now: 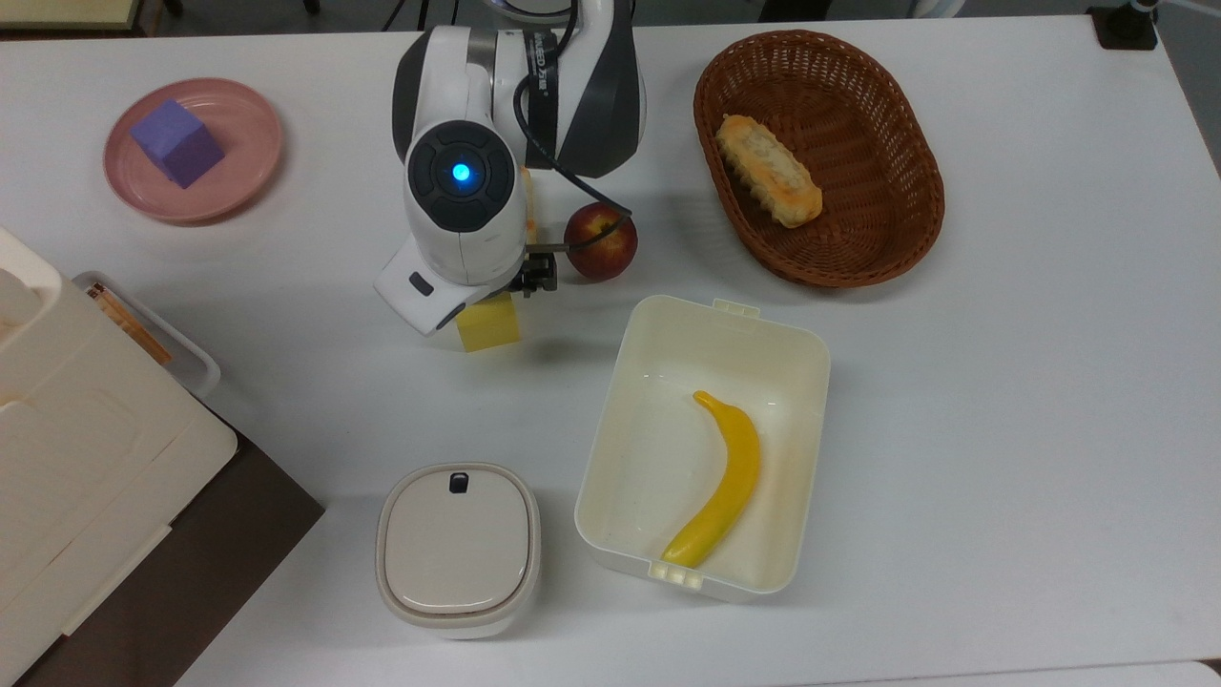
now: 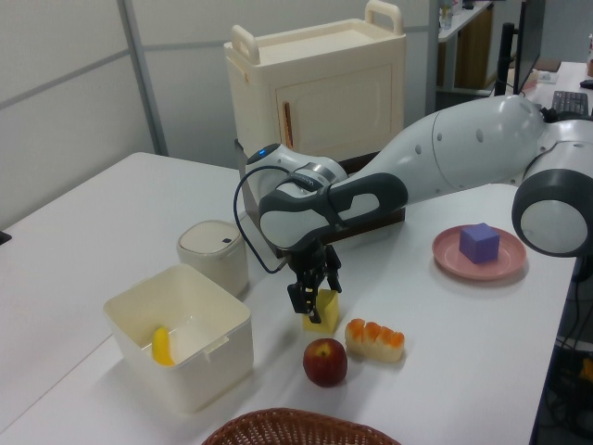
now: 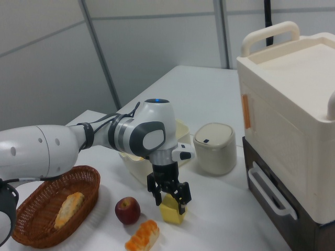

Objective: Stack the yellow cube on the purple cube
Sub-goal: 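Lift the yellow cube and carry it toward the purple cube on the pink plate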

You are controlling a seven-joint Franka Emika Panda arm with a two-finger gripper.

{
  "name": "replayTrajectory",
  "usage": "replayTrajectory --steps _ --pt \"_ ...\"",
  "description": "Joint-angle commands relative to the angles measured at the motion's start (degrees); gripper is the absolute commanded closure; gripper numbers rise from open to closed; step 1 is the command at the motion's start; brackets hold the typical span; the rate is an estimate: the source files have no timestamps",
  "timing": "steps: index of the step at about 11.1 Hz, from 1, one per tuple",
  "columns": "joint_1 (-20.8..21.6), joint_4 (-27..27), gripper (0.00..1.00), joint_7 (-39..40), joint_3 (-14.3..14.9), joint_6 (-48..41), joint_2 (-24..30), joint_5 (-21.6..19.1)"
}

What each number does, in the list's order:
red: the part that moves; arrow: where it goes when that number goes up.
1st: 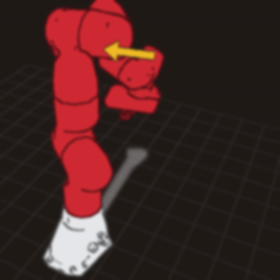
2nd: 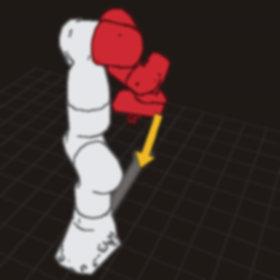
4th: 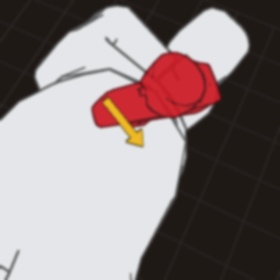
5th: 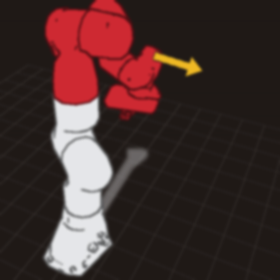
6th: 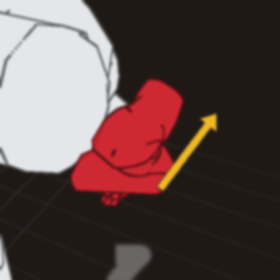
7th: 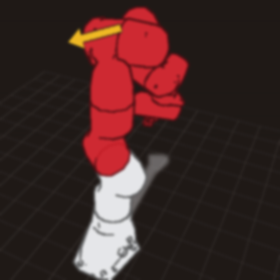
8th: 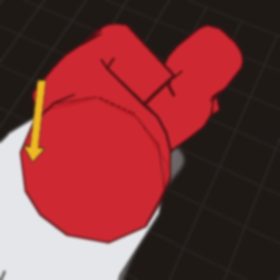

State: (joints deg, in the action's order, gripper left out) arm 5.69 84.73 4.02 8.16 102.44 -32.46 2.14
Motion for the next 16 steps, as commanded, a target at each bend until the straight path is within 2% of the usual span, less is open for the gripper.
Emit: replayTrajectory --steps 1,2,3,4,5,6,7,9,14,16 --pt "0.46 0.87 0.00 -1.21 0.46 3.11 0.74 -0.38" --pt "0.46 0.52 0.00 -1.21 0.46 3.12 0.74 -0.46" --pt "0.37 0.26 0.17 -1.12 0.46 3.21 0.91 0.06" --pt "0.55 0.26 0.48 -1.12 0.54 3.12 1.09 0.32" --pt "0.46 0.26 0.73 -1.04 0.55 3.03 1.35 0.33" --pt "0.37 0.26 0.89 -0.86 0.55 2.77 1.61 0.33" --pt "0.20 -0.26 0.97 -0.60 0.63 2.51 2.14 0.33" --pt "-0.50 -0.71 1.00 0.02 1.25 2.33 5.55 0.41" --pt "-7.43 -0.80 1.00 0.55 1.34 1.89 13.99 1.11" --pt "-10.16 -0.62 1.00 5.35 1.69 -0.73 16.37 1.91"
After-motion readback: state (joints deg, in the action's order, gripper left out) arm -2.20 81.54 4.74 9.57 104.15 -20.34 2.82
